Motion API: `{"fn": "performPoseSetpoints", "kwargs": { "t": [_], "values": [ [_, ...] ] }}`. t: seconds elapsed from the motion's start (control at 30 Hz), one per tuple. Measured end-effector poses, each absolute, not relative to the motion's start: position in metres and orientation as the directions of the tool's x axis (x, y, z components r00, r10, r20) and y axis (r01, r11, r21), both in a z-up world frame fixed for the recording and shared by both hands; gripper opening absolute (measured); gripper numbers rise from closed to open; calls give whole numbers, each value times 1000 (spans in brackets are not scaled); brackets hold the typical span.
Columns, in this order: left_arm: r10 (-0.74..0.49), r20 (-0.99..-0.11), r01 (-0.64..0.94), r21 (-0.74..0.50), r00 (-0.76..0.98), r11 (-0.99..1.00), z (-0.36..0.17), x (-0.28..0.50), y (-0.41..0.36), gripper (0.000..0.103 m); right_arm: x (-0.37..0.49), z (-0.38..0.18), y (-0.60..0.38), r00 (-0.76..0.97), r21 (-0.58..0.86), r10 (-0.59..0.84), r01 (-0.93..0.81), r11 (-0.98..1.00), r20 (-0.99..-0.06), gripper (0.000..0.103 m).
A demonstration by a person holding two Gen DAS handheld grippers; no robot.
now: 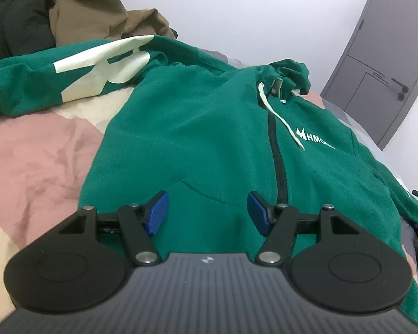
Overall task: Fold large clothes
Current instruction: 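Grasp the sleeve cuff with the right gripper and lift it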
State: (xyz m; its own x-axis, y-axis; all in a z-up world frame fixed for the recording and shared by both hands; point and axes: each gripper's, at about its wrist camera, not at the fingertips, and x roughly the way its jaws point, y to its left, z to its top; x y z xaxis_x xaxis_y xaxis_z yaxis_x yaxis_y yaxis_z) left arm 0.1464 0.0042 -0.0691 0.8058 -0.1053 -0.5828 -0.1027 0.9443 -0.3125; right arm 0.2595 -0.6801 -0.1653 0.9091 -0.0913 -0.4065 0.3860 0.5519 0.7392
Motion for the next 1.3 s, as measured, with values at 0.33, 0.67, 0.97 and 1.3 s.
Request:
{"fn": "performPoseSetpoints", "kwargs": {
  "t": [0.33,0.67,0.97,1.3],
  "values": [
    [-69,-579,-110,-269,812,957,-71,164,-7,68,317,-168,-743,853,624,-255,510,591,-456,10],
    [-48,-602,-137,-258,797,956,-74,177,-4,68,331,-125,-752,824,513,-384,562,649,-416,9],
    [-84,-601,-183,-368,795,912,-71,171,21,68,315,20,-652,922,322,-346,386,865,-174,8],
    [-77,-531,-177,-411,844,894,-47,143,44,68,275,141,-430,997,-52,-75,76,996,19,9]
  ]
}}
